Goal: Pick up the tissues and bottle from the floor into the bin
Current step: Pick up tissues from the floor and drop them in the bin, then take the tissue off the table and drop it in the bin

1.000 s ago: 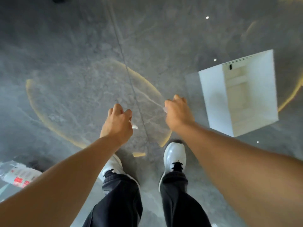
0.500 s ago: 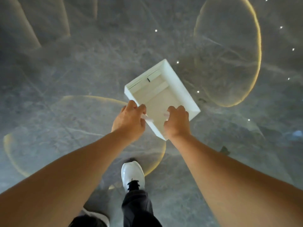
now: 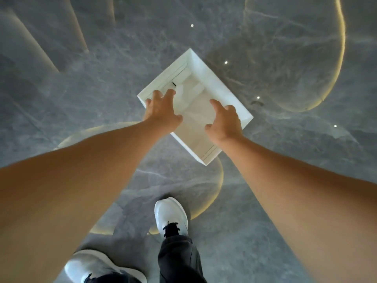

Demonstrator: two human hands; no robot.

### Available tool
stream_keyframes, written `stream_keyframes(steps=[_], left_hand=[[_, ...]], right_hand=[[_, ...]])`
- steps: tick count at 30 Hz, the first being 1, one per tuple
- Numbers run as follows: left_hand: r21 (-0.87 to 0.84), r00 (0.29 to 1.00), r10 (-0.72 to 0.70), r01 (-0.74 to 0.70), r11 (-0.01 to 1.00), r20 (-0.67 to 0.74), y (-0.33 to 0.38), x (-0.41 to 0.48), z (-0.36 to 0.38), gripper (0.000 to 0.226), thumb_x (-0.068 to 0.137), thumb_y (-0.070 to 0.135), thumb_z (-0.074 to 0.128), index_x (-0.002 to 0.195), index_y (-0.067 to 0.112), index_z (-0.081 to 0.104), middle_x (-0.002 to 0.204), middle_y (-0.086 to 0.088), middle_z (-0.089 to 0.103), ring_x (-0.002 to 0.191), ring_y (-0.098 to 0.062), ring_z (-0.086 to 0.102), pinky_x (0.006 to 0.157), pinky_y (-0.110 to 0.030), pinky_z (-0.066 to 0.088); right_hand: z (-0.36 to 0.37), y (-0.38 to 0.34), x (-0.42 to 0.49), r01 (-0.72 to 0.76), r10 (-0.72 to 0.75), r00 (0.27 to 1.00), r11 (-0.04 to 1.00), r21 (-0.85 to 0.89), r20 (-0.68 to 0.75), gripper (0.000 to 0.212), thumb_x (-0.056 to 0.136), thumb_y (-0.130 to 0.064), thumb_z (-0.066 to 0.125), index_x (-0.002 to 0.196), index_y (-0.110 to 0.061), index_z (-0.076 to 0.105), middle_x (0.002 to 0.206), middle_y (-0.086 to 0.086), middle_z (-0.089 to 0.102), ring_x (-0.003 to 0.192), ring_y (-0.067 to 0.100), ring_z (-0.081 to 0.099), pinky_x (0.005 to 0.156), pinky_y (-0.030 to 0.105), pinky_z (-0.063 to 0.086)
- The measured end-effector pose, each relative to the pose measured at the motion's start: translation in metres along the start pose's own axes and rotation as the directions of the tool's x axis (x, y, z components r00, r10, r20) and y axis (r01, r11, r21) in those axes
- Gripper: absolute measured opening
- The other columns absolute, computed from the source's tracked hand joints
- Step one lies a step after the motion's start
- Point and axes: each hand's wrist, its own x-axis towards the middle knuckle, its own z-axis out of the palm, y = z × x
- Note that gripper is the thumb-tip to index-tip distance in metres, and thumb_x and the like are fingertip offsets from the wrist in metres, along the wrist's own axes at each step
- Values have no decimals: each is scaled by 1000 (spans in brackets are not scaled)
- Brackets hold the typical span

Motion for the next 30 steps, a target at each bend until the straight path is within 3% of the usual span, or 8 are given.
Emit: stream_keyframes(steps=[5,9,13,18,24,30], left_hand=[[48,1000,-15,14,999,12,-52,-49,-38,60,80,24,63,135,28,38,135,-11,34,123,-36,36,84,-43,43],[64,997,-71,74,995,-42,-107,-111,-105,50,78,25,59,126,27,44,129,-9,38,121,-34,40,90,-48,48],[81,982,-175,181,980,-74,-162,-180,-182,45,79,27,57,123,23,45,127,-8,40,120,-33,42,89,-48,50],[34,940,-311,319,947,-137,-230,-264,-270,39,81,22,55,119,20,47,124,-7,43,117,-31,44,78,-47,53],[-102,873,-441,429,898,-211,-306,-350,-353,29,83,19,54,111,18,50,119,-6,48,108,-29,48,74,-41,52],[-152,817,-533,511,846,-218,-378,-392,-403,26,82,22,54,108,19,51,118,-6,50,105,-30,51,76,-44,51]], right_hand=[[-4,-34,-29,17,-13,999,994,-110,36,58,90,-22,58,143,-21,34,138,15,40,123,39,47,93,43,45],[-4,-111,-65,174,-151,977,972,-155,149,45,89,-24,56,130,-9,47,126,18,54,118,37,52,94,40,49],[4,-215,-123,369,-332,914,919,-139,233,30,84,-20,56,111,-9,61,112,17,65,107,35,60,87,38,52],[12,-346,-208,558,-508,811,821,-121,290,24,80,-18,56,102,-12,62,107,16,65,103,35,61,77,35,48],[6,-472,-290,711,-630,689,684,-164,359,26,82,-23,56,106,-15,59,109,11,64,104,33,59,81,38,51],[12,-547,-323,753,-646,652,613,-238,397,34,86,-27,56,118,-14,52,117,9,56,107,31,55,86,44,51]])
